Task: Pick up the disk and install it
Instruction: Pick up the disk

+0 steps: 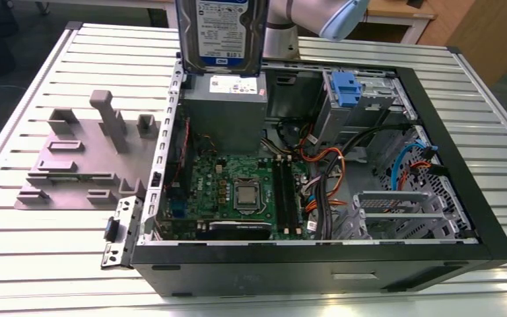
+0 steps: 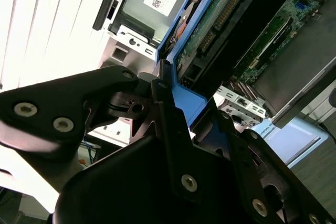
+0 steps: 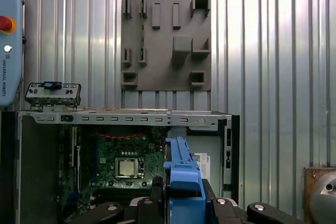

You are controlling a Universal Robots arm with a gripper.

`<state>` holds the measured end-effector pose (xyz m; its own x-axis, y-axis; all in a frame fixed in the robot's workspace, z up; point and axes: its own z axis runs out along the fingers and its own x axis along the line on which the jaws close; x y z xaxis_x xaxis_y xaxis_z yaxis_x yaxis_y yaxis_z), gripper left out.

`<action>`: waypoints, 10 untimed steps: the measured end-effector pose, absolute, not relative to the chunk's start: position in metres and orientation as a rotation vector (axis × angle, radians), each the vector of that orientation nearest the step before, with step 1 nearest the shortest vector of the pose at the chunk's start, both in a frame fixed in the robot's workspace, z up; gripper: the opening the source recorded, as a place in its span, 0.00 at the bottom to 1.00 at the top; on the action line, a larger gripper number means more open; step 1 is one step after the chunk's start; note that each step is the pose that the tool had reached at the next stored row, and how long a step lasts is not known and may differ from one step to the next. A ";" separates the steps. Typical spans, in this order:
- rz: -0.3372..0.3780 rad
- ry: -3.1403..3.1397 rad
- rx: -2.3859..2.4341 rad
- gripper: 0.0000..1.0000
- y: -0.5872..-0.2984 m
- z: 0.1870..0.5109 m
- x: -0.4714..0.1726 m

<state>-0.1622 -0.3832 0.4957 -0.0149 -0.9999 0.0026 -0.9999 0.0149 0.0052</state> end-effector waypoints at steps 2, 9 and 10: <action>-0.003 -2.234 2.201 0.36 -0.386 0.496 -0.162; -0.003 -2.234 2.201 0.36 -0.390 0.495 -0.157; -0.003 -2.234 2.201 0.36 -0.390 0.495 -0.155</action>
